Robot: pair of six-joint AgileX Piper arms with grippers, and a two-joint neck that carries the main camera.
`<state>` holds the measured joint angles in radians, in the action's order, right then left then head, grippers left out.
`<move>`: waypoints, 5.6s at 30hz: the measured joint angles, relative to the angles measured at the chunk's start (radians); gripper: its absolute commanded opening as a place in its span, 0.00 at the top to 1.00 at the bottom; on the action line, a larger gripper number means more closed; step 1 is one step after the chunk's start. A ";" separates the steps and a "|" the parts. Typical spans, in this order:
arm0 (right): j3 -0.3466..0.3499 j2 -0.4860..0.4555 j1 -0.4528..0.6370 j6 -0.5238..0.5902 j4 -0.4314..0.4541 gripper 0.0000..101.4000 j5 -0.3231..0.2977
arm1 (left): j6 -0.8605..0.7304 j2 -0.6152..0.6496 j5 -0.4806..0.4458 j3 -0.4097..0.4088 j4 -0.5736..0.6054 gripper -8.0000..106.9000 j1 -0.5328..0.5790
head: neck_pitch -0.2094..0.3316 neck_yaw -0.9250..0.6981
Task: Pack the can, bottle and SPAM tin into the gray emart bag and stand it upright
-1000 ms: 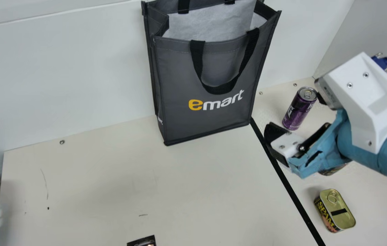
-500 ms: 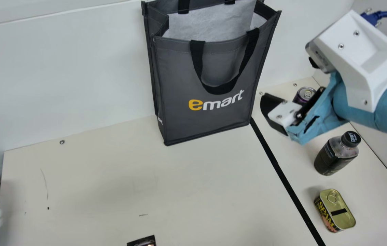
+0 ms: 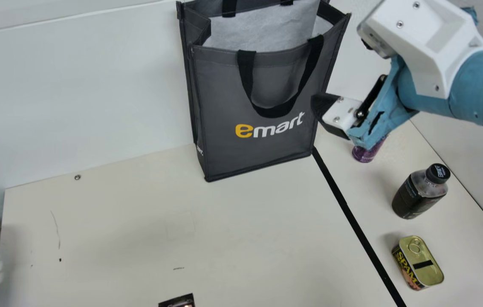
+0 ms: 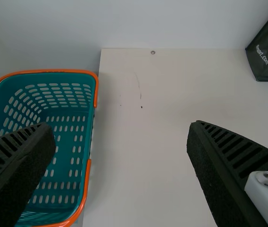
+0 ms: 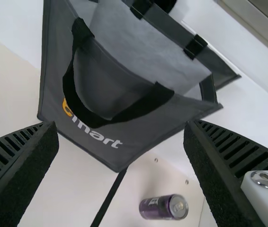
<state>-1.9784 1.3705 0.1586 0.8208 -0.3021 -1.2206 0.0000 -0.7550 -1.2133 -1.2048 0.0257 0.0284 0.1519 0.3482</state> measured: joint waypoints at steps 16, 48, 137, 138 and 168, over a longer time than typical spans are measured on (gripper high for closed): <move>-0.118 0.135 0.019 0.239 -0.126 0.06 0.002 | 0.000 0.000 0.000 0.000 0.000 0.15 0.000 | 0.000 0.000; -0.176 0.335 -0.046 0.507 -0.241 0.06 0.002 | 0.000 0.000 0.000 0.000 0.000 0.15 0.000 | 0.000 -0.002; 0.029 0.037 -0.152 0.490 -0.219 1.00 0.001 | 0.000 0.000 0.000 0.000 0.000 0.15 0.000 | 0.000 0.000; 0.035 0.032 -0.154 0.489 -0.217 1.00 0.001 | 0.000 0.000 0.000 0.000 0.000 0.15 0.000 | 0.000 0.000; 0.315 -0.148 -0.254 0.416 -0.154 1.00 0.003 | 0.000 0.000 0.000 0.000 0.000 0.15 0.000 | 0.000 0.000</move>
<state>-1.6631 1.2230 -0.0949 1.2365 -0.4564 -1.2176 0.0000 -0.7550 -1.2133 -1.2048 0.0257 0.0284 0.1519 0.3482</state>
